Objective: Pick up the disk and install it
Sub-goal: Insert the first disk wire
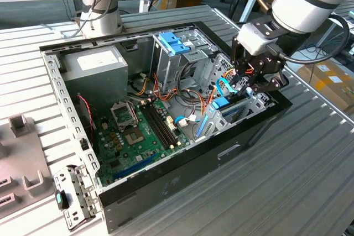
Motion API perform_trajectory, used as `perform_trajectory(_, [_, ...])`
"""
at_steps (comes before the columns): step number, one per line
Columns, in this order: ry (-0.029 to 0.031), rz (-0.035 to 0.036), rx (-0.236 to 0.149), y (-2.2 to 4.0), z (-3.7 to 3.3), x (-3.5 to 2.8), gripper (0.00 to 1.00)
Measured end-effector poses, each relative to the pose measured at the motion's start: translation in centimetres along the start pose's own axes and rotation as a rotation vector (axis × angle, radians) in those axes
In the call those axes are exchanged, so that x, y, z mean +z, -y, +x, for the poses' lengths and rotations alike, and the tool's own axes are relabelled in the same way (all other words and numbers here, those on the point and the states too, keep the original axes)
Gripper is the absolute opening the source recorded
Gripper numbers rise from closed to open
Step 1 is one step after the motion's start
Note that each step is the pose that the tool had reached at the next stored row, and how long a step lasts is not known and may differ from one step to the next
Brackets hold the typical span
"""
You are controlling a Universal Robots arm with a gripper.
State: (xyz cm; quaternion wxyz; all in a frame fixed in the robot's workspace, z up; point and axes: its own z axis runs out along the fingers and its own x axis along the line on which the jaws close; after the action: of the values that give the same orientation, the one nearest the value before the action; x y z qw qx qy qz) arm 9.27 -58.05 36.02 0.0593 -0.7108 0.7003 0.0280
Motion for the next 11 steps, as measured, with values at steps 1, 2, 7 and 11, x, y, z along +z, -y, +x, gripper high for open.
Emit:
perform_trajectory(1, [-0.0007,0.0000,0.000,0.19,-0.03,0.01,0.36])
perform_trajectory(2, [-0.0012,0.0000,0.000,0.37,-0.07,0.01,0.36])
perform_trajectory(7, [-0.0164,-0.0006,-0.001,0.50,-0.38,0.03,0.36])
perform_trajectory(11, [-0.0165,-0.0011,-0.001,0.61,-0.42,-0.30,0.36])
